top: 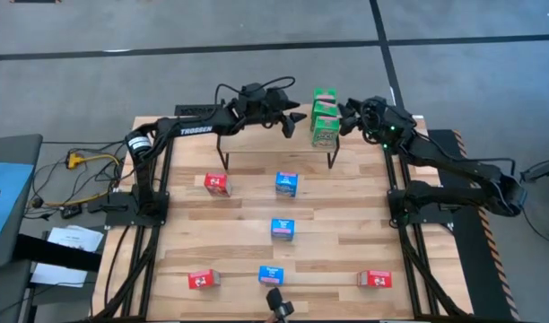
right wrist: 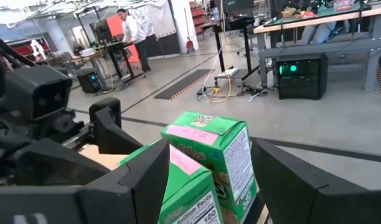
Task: Stack cereal on shelf
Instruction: Adjust the green cereal boxes on the shelf
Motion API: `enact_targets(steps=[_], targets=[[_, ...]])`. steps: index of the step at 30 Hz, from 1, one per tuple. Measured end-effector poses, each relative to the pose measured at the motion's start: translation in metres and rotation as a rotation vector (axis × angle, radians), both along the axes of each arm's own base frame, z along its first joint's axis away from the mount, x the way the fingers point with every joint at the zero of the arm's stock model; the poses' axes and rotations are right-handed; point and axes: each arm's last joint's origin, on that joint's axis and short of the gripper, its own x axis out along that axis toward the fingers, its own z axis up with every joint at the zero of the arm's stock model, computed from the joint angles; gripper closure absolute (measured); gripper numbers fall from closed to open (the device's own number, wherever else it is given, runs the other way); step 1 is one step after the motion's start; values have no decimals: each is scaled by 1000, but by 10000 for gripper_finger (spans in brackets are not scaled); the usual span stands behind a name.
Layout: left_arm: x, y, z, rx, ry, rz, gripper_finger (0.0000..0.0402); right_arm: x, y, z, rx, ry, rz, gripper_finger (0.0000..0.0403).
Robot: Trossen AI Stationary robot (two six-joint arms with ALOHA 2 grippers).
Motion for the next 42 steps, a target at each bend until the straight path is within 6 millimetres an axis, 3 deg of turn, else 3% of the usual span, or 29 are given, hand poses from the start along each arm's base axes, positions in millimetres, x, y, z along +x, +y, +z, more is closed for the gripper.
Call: enact_targets(steps=[19, 28, 42], targets=[[5, -7, -4, -7, 11, -27, 159, 5, -3, -6, 24, 21, 2, 152], [6, -8, 0, 12, -19, -24, 159, 3, -2, 1, -4, -34, 3, 152], [6, -9, -1, 41, 5, -80, 159, -3, 0, -4, 227, -204, 22, 152]])
